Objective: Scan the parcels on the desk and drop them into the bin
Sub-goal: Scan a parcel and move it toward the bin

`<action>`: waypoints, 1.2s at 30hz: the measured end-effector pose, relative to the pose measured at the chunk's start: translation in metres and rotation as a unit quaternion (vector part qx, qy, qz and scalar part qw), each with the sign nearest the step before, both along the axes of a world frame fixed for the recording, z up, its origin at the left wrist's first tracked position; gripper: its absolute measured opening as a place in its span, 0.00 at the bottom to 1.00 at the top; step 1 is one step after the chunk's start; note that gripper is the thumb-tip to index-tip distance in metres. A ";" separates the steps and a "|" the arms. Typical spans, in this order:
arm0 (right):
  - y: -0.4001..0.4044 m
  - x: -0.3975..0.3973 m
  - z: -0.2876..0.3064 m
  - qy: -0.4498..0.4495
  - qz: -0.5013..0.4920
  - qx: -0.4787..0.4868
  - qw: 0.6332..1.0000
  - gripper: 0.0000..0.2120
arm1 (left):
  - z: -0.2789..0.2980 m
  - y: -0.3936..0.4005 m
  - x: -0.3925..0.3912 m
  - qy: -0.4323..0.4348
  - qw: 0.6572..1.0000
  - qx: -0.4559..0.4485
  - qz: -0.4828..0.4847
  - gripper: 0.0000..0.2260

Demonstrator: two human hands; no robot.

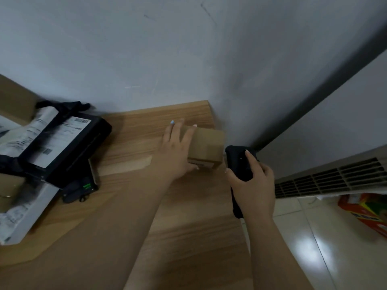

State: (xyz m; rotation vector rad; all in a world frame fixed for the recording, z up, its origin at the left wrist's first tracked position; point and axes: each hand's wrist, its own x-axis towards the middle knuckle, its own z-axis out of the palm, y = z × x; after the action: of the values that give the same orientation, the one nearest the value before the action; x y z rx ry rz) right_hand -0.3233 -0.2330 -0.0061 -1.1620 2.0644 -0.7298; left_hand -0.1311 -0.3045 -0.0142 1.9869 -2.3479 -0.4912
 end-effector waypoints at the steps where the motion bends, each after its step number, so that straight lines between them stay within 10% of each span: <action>1: -0.003 -0.001 -0.003 -0.002 0.002 0.003 1.000 0.32 | -0.003 -0.006 0.001 -0.007 1.000 0.009 -0.013 0.51; 11: -0.009 -0.004 -0.012 -0.019 0.058 0.022 0.998 0.32 | -0.021 -0.001 0.004 -0.049 0.999 -0.006 0.014 0.46; 26: 0.031 0.042 0.013 -0.029 0.232 0.018 0.972 0.33 | 0.005 0.167 0.048 -0.106 0.940 0.045 0.321 0.39; 36: 0.074 0.074 -0.005 -0.012 0.310 0.031 0.950 0.33 | -0.008 0.234 0.051 -0.140 0.946 0.094 0.276 0.42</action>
State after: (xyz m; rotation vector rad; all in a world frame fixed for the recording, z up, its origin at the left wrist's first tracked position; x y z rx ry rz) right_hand -0.2494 -0.1586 -0.0107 -1.6353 1.5426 -0.3631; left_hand -0.0804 -0.0705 -0.0227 2.8222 -1.7726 -0.4294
